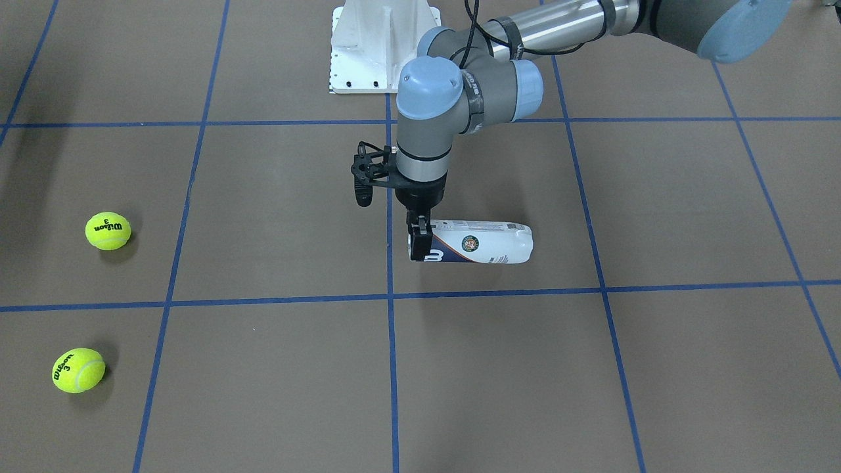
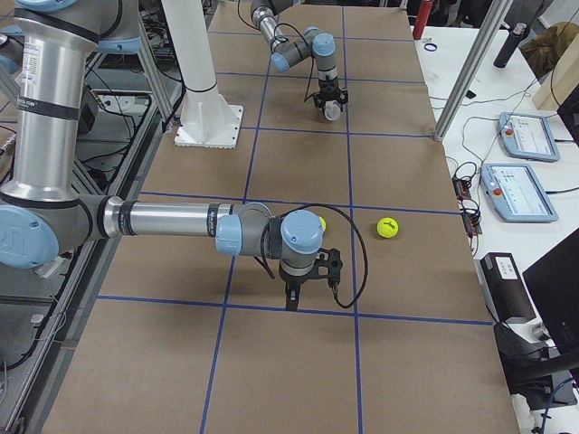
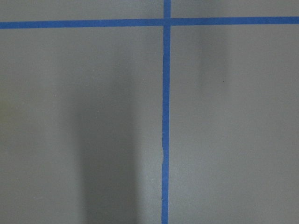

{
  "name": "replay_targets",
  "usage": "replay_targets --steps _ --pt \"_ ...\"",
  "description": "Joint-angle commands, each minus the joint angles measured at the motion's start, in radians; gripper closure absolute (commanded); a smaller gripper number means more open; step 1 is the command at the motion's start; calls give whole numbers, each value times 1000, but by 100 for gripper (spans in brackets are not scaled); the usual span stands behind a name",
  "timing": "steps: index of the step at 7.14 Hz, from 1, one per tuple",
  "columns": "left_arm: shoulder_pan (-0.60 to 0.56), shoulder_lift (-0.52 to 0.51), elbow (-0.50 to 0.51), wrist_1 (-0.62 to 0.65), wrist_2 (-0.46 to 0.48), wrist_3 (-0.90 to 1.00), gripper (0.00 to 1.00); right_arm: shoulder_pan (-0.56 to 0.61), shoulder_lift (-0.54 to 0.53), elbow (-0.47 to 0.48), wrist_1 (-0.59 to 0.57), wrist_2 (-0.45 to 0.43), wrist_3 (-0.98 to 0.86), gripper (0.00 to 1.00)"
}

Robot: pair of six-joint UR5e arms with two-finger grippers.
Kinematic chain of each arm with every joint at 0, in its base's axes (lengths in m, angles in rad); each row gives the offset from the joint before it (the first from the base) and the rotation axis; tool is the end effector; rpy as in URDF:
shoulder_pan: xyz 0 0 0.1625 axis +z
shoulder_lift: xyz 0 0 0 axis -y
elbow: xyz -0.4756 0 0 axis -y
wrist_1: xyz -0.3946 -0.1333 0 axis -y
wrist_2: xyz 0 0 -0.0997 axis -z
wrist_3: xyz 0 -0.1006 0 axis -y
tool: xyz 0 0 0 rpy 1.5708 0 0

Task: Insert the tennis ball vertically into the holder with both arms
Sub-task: 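Lift the can with the left gripper and turn it upright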

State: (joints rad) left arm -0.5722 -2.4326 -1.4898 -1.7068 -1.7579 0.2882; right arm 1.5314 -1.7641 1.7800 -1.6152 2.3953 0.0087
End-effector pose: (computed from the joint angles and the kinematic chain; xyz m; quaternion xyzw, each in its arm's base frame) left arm 0.5940 -0.5189 0.1754 0.3839 0.2318 0.5687 0.6895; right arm 0.0436 -0.4029 0.6941 -0.0227 -0.4002 -0.0084 0.9161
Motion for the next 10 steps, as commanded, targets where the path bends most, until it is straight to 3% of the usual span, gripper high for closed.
replay_targets --steps 1,2,3,4,6,10 --pt "-8 12 -111 -113 0 -180 52 1 0 4 -2 22 -1 0" --pt "-14 32 -113 -278 6 -305 52 1 0 7 -2 33 -1 0" --pt "-12 99 -112 -530 65 -455 59 1 0 12 -3 35 -1 0" --pt "-11 159 -93 -771 101 -591 59 1 0 16 -3 35 -1 0" --pt "-11 184 -20 -1087 139 -819 58 3 0 38 -6 36 -1 0" --pt "-11 243 -20 -1327 198 -894 55 3 0 39 -6 36 -1 0"
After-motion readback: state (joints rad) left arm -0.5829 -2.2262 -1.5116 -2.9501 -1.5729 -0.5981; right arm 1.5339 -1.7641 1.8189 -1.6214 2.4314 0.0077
